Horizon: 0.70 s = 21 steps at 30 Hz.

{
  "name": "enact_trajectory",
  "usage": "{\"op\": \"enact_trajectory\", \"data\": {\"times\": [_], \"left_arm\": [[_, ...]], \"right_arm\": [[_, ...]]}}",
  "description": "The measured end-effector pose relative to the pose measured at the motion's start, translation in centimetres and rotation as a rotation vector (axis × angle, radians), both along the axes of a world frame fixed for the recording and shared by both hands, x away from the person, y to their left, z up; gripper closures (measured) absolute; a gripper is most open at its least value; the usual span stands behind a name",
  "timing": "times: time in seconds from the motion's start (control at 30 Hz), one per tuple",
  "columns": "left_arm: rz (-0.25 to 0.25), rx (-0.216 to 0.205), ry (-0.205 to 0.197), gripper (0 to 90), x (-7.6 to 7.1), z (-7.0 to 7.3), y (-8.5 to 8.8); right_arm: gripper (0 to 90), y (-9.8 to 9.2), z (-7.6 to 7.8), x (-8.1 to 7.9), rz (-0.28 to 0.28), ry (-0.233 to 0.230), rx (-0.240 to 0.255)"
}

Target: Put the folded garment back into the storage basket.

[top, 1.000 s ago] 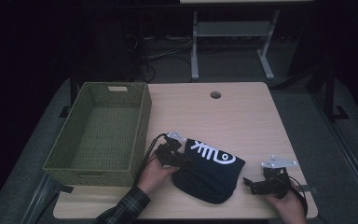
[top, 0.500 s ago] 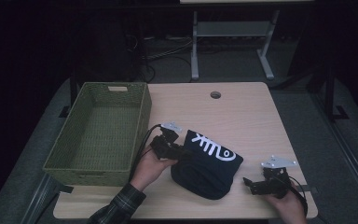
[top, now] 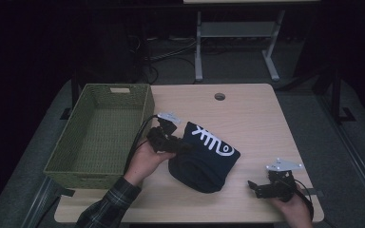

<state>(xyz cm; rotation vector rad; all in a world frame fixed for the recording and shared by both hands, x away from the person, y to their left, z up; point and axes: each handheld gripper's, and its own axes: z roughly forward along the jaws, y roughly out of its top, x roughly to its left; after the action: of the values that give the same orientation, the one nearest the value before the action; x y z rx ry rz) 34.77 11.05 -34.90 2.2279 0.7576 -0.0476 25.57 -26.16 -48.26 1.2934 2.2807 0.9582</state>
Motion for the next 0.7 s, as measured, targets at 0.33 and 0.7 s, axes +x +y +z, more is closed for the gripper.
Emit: {"op": "enact_trajectory", "data": {"times": [0.33, 0.7], "left_arm": [[-0.007, -0.003, -0.018, 70.1, 0.0, 2.3, 1.4], [0.004, 0.021, -0.036, 70.0, 0.2, 4.6, 3.0]], "right_arm": [[2.4, 0.0, 0.0, 0.0, 0.0, 0.0, 0.001], [2.4, 0.0, 0.0, 0.0, 0.001, 0.0, 0.0]]}}
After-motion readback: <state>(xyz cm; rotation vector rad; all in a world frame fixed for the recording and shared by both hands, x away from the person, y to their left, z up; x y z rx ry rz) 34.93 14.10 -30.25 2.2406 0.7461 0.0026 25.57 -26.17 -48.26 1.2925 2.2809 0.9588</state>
